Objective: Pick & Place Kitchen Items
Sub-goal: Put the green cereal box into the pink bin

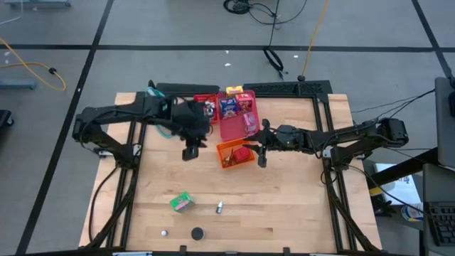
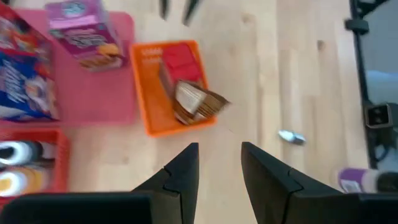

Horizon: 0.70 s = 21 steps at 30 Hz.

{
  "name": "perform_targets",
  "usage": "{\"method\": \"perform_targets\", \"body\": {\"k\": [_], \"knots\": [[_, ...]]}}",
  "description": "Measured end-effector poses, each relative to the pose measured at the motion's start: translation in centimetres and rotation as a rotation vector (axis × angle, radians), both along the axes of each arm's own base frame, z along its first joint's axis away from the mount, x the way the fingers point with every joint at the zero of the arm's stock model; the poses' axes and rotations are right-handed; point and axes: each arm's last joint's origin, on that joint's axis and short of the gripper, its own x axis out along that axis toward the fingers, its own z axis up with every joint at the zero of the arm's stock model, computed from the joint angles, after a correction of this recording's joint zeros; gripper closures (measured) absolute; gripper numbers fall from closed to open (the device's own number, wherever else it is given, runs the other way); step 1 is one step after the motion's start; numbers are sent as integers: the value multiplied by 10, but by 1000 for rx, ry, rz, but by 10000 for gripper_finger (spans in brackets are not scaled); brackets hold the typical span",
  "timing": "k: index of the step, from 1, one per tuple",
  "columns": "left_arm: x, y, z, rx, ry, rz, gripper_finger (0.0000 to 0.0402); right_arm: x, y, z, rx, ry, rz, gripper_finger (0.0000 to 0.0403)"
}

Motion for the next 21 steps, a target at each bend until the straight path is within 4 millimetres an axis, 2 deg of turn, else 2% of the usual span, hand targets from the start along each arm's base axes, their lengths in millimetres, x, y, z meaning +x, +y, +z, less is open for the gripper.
{"method": "perform_targets", "body": {"k": [8, 21], "knots": [[-7, -45, -5, 37, 96, 68, 282, 0, 0, 0, 0, 0, 0, 310], [-30, -117, -15, -9, 181, 177, 282, 0, 0, 0, 0, 0, 0, 310]]}}
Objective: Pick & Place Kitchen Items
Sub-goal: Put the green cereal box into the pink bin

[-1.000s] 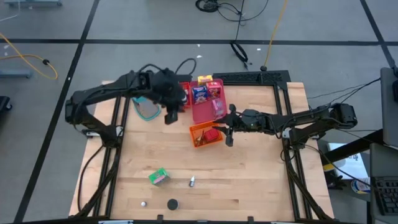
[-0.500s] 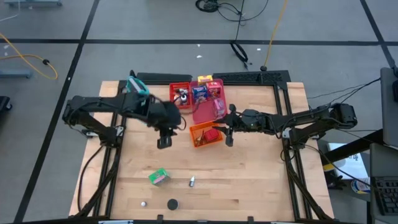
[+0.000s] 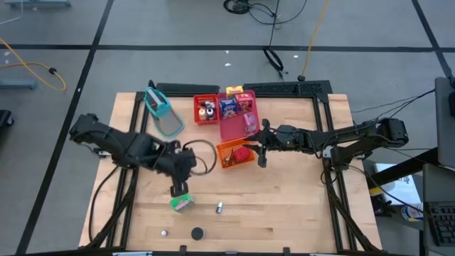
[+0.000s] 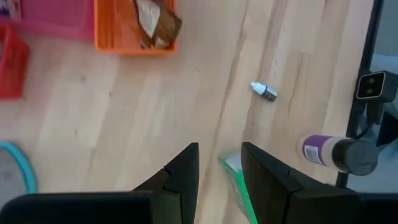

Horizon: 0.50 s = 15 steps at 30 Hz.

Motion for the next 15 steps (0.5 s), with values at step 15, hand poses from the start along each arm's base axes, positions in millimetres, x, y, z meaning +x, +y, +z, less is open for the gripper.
{"method": "perform_targets", "body": {"k": [15], "knots": [[-33, -63, -64, -123, 151, 266, 282, -1, 0, -3, 2, 36, 2, 310]]}}
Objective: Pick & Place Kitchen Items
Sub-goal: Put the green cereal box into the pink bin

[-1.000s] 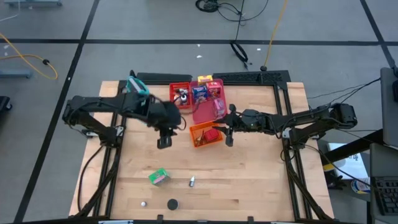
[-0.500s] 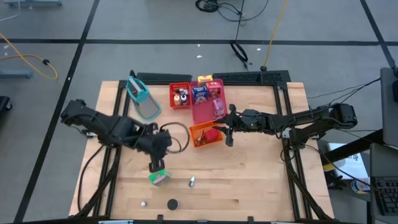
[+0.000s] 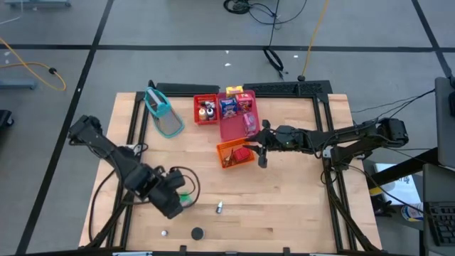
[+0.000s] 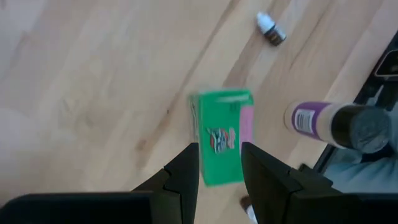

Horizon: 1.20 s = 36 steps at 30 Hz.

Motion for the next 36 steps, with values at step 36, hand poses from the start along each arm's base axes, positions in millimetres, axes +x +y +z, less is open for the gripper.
{"method": "perform_targets", "body": {"k": [36], "knots": [[6, -21, -31, -13, 12, 92, 138, 0, 0, 0, -1, 0, -1, 310]]}}
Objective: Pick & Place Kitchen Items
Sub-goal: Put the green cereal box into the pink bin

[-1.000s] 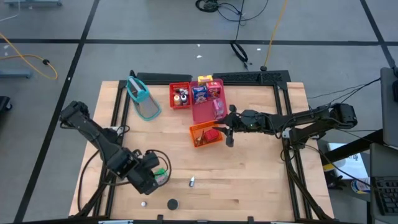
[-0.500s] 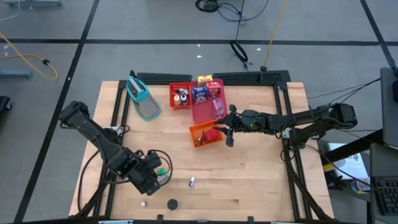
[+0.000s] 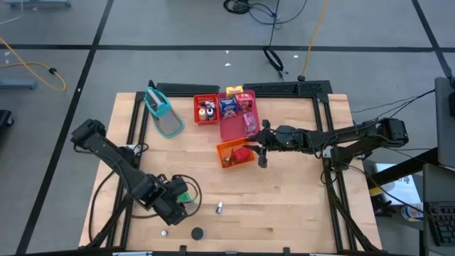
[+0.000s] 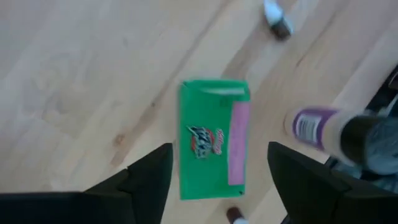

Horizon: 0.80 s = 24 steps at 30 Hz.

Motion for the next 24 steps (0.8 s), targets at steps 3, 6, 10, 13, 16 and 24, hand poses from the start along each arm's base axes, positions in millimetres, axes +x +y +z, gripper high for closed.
{"method": "perform_targets", "body": {"k": [3, 6, 10, 13, 16, 24], "knots": [[5, -4, -9, -18, 55, -44, 127, 0, 0, 0, 0, 0, 0, 310], [8, -6, -16, 3, 75, -52, 124, 0, 0, 0, 0, 0, 0, 310], [14, -8, -25, 21, 95, -42, 130, 0, 0, 0, 0, 0, 0, 310], [17, -8, -31, 43, 110, -48, 140, 0, 0, 0, 0, 0, 0, 310], [20, -7, -35, 67, 117, -31, 156, 0, 0, 0, 0, 0, 0, 310], [18, -4, -35, 85, 145, 1, 317, 0, 0, 0, 1, 1, 0, 310]]}}
